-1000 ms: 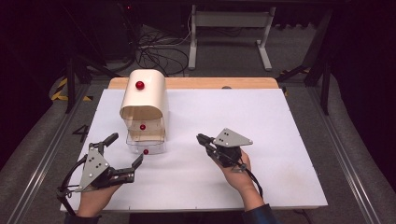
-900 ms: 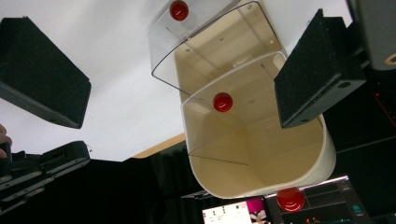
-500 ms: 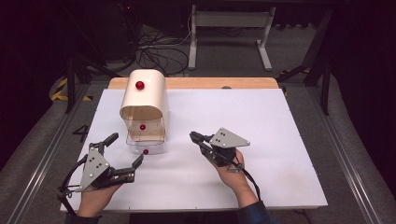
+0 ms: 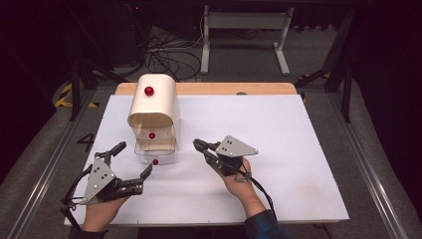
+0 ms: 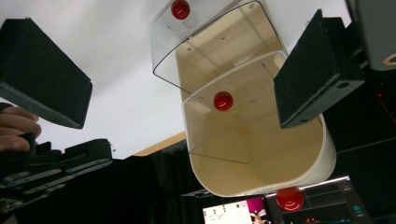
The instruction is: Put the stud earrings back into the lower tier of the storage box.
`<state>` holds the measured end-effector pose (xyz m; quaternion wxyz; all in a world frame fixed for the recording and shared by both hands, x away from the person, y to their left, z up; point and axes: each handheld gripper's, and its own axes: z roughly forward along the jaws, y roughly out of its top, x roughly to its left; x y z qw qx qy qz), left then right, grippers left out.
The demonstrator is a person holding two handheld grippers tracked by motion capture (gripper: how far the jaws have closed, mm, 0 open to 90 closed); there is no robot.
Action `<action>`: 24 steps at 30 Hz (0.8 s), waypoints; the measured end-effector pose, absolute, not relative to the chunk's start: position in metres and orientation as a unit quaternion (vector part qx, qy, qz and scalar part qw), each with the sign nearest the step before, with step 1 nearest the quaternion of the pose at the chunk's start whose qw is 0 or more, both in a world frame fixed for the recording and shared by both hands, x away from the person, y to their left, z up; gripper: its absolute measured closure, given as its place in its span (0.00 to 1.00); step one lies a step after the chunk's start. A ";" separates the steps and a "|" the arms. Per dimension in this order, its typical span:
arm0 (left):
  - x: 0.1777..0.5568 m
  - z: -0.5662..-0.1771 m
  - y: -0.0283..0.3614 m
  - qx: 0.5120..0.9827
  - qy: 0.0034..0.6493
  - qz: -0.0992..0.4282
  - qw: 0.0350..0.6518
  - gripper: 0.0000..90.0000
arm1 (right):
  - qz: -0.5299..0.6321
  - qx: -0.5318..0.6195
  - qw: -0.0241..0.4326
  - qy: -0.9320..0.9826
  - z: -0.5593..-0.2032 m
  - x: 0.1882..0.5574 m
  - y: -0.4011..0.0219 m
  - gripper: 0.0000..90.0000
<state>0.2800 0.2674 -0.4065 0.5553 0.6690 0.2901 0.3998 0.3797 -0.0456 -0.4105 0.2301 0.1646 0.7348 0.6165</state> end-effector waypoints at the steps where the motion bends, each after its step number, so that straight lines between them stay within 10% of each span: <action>1: 0.280 -0.407 0.268 0.669 0.291 0.398 0.556 0.05 | 0.617 0.163 0.230 0.734 -0.411 0.381 -0.044 0.97; 24: 0.282 -0.409 0.268 0.669 0.291 0.392 0.560 0.05 | 0.643 0.138 0.205 0.725 -0.423 0.390 -0.020 0.97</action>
